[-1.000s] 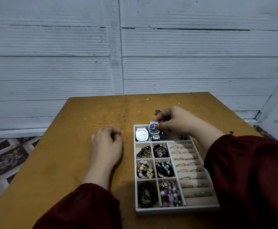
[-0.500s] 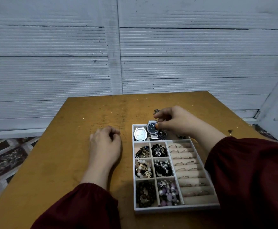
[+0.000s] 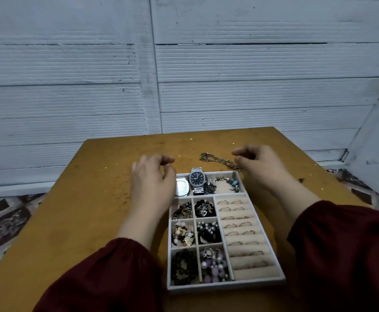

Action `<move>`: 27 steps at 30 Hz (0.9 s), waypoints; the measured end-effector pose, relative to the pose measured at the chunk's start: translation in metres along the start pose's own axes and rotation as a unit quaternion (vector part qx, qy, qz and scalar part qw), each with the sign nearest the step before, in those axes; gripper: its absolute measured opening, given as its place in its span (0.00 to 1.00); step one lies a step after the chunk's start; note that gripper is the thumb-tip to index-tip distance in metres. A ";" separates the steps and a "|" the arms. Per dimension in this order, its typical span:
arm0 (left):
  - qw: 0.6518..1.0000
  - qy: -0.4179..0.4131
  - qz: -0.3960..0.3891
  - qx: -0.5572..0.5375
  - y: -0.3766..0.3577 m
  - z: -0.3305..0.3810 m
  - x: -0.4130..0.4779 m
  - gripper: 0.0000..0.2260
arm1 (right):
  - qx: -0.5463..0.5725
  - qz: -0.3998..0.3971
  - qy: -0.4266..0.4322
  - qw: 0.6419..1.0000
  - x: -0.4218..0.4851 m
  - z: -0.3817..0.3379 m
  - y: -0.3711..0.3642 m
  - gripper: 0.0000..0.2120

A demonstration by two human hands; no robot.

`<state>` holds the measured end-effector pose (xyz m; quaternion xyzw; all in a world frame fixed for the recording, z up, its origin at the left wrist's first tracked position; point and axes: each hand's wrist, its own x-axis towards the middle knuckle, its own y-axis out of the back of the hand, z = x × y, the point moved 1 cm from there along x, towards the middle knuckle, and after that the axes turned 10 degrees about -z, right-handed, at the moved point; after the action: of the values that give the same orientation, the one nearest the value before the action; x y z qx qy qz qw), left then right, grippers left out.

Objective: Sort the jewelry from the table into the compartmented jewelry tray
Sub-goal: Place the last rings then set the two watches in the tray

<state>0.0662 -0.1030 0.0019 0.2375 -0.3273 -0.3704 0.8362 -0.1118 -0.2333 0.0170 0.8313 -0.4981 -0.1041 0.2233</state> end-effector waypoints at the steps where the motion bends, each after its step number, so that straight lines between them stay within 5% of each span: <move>1: 1.000 -0.016 -0.006 0.006 -0.002 0.010 0.003 0.09 | -0.031 0.023 -0.007 0.999 0.002 0.006 0.006 0.06; 11: 0.987 -0.053 -0.108 0.109 -0.033 0.039 0.064 0.11 | -0.381 0.018 -0.053 0.923 0.013 0.039 0.030 0.13; 16: 0.969 0.002 -0.186 0.165 -0.039 0.019 0.090 0.12 | -0.404 -0.018 -0.040 0.914 0.028 0.042 0.019 0.19; 27: 0.930 0.041 -0.257 0.260 -0.027 -0.044 0.115 0.18 | -0.426 0.002 -0.010 0.905 0.044 0.044 0.003 0.13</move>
<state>0.1439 -0.2015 -0.0019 0.5375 -0.3049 -0.4646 0.6343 -0.1104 -0.2853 -0.0176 0.6552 -0.4099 -0.3143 0.5513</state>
